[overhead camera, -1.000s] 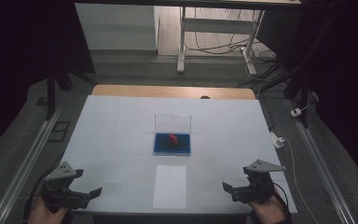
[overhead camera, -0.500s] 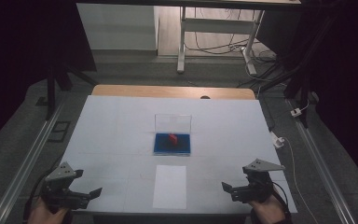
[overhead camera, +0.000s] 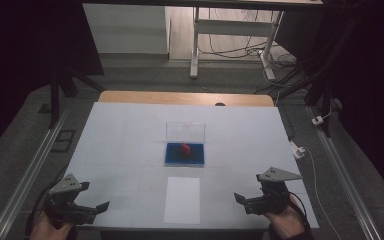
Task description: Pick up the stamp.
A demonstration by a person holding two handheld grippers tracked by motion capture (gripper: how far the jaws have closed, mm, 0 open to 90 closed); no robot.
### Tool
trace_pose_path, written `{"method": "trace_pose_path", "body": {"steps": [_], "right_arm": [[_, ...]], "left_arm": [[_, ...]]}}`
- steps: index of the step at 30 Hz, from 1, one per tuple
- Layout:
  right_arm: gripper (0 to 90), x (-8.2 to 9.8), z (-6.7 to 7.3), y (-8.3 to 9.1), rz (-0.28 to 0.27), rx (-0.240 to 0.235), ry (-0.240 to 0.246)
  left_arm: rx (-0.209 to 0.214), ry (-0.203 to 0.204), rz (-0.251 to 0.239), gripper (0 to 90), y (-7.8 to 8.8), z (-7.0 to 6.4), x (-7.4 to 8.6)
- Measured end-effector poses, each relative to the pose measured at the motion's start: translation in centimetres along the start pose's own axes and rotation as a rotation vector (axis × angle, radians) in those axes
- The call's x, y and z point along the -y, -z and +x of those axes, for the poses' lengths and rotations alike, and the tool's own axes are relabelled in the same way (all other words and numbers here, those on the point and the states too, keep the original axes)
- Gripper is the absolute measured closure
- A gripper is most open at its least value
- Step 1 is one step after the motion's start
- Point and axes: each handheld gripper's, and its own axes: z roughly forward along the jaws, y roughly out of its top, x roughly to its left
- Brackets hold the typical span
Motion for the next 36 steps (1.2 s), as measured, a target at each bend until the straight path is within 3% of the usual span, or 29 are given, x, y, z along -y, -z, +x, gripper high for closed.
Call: {"method": "trace_pose_path", "body": {"steps": [12, 36], "right_arm": [[0.0, -1.4, 0.6, -0.9, -0.021, -0.049, 0.029], [0.0, -4.0, 0.9, -4.0, 0.008, -0.119, 0.045]], "left_arm": [[0.001, -0.003, 0.004, 1.9, 0.0, 0.0, 0.0], [0.004, -0.015, 0.014, 2.4, -0.1, -0.1, -0.1]]}}
